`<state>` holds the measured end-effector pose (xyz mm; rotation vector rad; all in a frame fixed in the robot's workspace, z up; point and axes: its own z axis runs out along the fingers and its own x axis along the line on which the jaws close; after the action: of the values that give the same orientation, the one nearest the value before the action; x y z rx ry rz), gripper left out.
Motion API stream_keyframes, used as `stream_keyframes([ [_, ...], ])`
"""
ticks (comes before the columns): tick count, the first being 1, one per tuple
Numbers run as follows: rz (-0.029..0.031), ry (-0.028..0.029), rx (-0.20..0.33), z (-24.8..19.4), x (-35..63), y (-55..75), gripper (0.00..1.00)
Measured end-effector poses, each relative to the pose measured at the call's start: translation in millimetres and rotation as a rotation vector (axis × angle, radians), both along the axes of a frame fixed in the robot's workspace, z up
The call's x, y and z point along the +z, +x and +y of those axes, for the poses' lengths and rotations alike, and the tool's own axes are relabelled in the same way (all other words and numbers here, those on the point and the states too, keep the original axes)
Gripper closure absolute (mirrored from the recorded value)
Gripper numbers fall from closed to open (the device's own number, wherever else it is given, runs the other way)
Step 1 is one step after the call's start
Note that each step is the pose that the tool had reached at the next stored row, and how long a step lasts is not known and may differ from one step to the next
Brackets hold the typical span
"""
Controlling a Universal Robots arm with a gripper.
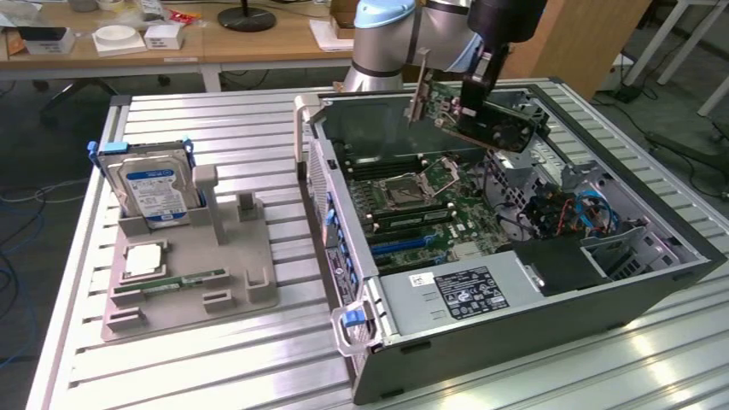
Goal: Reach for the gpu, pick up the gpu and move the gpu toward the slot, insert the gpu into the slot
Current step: 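Insert the gpu into the slot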
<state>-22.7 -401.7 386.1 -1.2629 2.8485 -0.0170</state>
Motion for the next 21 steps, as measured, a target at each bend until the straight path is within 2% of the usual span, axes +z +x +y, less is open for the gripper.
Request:
stream_keyframes([
  [21, 0.0, 0.0, 0.382, 0.0, -0.8, 0.0, 0.71],
])
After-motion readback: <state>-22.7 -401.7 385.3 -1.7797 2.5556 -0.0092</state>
